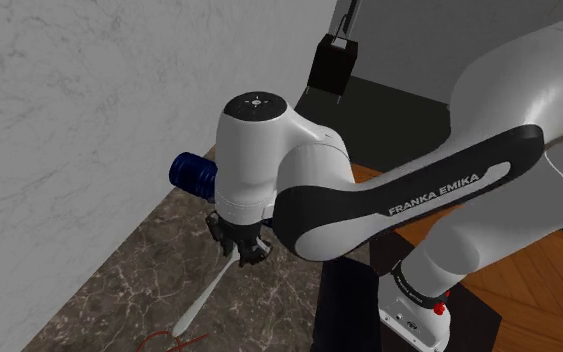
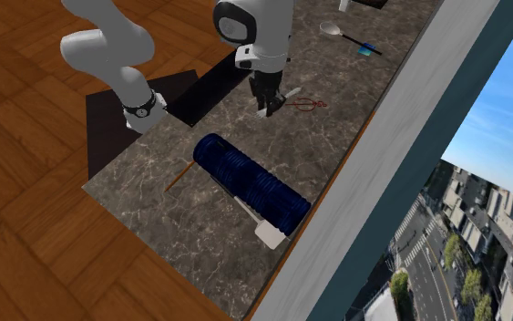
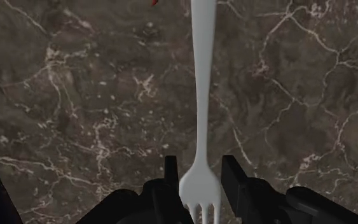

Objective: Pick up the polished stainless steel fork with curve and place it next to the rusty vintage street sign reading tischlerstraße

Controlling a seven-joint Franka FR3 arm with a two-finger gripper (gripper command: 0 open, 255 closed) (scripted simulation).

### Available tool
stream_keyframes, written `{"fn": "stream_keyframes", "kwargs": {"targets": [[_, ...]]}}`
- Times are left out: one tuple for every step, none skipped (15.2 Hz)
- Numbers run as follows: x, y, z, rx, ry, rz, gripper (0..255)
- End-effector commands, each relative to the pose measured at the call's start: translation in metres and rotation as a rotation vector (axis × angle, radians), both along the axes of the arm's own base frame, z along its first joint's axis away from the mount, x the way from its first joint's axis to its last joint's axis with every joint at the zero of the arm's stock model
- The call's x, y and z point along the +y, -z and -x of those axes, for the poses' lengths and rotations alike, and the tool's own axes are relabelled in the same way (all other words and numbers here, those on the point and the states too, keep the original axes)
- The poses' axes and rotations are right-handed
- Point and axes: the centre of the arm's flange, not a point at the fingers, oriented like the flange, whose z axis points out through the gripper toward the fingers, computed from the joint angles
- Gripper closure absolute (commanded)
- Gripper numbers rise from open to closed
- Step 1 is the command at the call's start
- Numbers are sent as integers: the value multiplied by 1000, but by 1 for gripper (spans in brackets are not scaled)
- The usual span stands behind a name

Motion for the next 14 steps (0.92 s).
{"fn": "stream_keyframes", "kwargs": {"targets": [[-11, -2, 24, 0, 5, -8, 255], [-15, -2, 37, 0, 5, -8, 255], [-18, -2, 46, 0, 5, -8, 255], [-18, 3, 46, 0, 5, -8, 255], [-18, 8, 46, 0, 5, -8, 255], [-18, 14, 46, 0, 5, -8, 255], [-18, 19, 46, 0, 5, -8, 255], [-18, 24, 46, 0, 5, -8, 255], [-18, 30, 46, 0, 5, -8, 255], [-18, 35, 46, 0, 5, -8, 255], [-18, 40, 46, 0, 5, -8, 255], [-18, 45, 46, 0, 5, -8, 255], [-18, 51, 46, 0, 5, -8, 255], [-18, 56, 46, 0, 5, -8, 255]]}}
